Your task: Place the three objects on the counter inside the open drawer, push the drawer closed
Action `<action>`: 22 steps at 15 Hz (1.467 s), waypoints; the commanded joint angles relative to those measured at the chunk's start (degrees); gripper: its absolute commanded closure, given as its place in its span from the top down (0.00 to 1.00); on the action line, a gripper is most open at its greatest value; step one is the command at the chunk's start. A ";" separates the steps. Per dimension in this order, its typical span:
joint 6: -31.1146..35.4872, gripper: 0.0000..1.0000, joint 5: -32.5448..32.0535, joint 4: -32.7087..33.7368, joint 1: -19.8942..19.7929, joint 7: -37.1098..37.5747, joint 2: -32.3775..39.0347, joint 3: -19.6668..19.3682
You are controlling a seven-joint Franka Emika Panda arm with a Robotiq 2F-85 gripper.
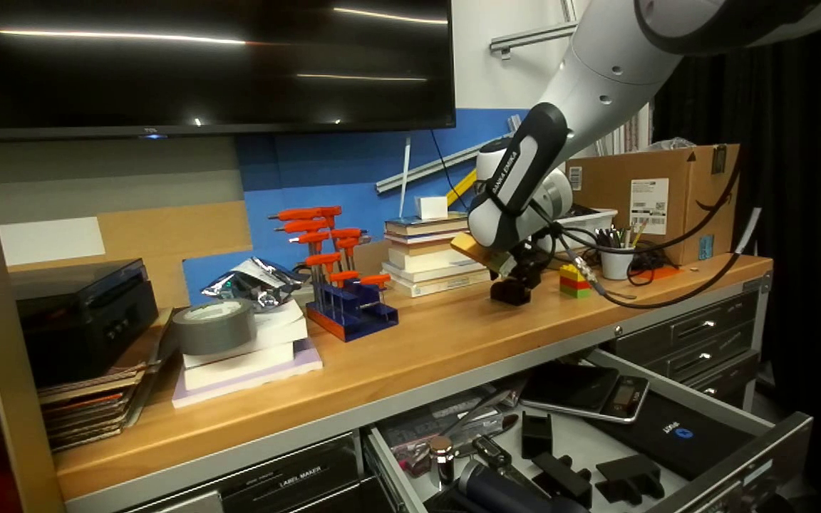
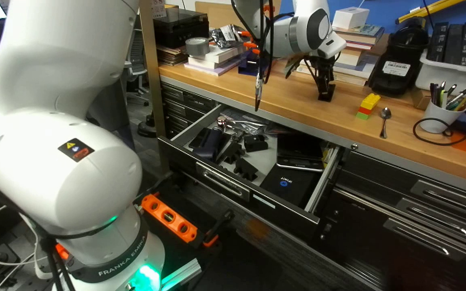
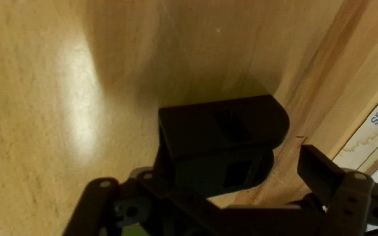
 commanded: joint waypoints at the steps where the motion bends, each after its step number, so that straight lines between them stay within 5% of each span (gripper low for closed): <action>1: -0.25 0.79 -2.58 1.92 1.97 3.72 1.41 -2.60; 7: -1.31 0.35 -4.42 2.37 2.03 3.69 1.34 -2.60; 15: -10.18 0.28 -4.75 1.53 0.49 -4.76 -1.32 0.63; 16: -8.68 0.28 -6.97 -8.67 1.85 -5.88 -8.99 -0.51; 22: -18.45 0.26 -11.36 -24.06 0.25 -16.82 -24.84 3.94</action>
